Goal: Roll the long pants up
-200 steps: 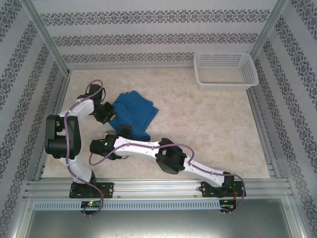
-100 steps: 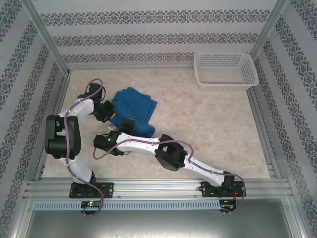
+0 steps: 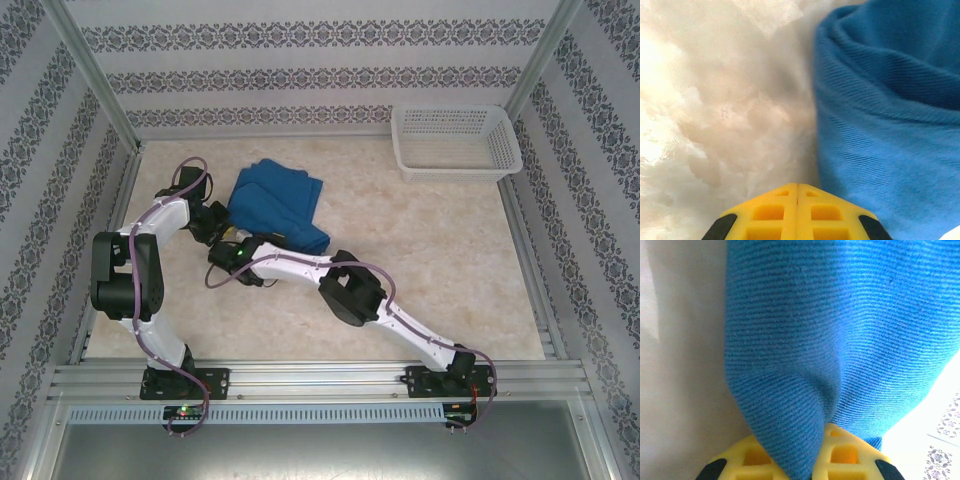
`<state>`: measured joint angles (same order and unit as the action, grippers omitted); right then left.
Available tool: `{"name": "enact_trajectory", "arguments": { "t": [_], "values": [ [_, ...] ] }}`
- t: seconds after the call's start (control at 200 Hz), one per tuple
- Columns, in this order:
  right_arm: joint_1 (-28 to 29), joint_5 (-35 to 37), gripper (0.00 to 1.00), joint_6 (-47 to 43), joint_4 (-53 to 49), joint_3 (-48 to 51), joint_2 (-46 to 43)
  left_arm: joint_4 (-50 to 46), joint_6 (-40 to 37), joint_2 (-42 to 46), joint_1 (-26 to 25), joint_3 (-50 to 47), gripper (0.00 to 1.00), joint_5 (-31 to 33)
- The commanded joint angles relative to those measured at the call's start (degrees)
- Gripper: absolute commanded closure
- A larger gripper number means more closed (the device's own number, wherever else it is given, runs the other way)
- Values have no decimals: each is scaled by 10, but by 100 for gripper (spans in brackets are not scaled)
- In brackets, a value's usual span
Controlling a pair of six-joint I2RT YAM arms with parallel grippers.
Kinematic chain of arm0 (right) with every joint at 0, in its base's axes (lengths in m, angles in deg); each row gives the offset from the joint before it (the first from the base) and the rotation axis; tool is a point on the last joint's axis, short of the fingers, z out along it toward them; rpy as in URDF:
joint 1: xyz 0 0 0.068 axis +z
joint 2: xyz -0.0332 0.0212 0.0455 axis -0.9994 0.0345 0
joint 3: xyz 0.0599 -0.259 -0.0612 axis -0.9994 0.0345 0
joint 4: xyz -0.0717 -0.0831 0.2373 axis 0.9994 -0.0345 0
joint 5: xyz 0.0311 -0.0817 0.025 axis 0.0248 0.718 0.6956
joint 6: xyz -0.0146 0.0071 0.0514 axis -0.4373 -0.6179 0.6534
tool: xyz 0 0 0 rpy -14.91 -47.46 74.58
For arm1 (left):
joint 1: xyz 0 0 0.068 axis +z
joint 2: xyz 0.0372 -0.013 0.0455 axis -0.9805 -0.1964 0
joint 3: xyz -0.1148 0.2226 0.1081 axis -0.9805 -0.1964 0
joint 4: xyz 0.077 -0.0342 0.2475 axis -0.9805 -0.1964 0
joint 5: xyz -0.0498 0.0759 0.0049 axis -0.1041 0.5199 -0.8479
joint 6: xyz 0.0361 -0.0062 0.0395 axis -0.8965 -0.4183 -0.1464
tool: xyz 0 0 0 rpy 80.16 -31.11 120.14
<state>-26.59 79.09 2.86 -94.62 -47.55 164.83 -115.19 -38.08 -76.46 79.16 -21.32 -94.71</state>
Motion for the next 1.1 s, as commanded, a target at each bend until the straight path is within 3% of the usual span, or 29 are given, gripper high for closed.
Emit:
{"name": "enact_trajectory", "arguments": {
  "t": [0.0, 0.325, 0.63, 0.739, 0.944, 1.094],
  "values": [
    [-3, -43, 100, -5, -10, 15, -42, -18, -7, 5, 4, 19, 100, 11],
    [0, -165, 100, 15, -89, -25, -124, -27, -11, -2, 10, 35, 100, 11],
    [-4, -416, 100, 67, -224, -138, -157, -45, -25, 5, 26, 60, 100, 14],
    [-10, -476, 100, 77, -246, -162, -167, -61, -33, 7, 34, 83, 100, 15],
    [-62, -601, 100, 115, -244, -155, -176, -83, -40, 18, 50, 123, 100, 13],
    [-117, -669, 100, 148, -183, -82, -205, -88, -40, 24, 53, 130, 100, 10]
  ]
}}
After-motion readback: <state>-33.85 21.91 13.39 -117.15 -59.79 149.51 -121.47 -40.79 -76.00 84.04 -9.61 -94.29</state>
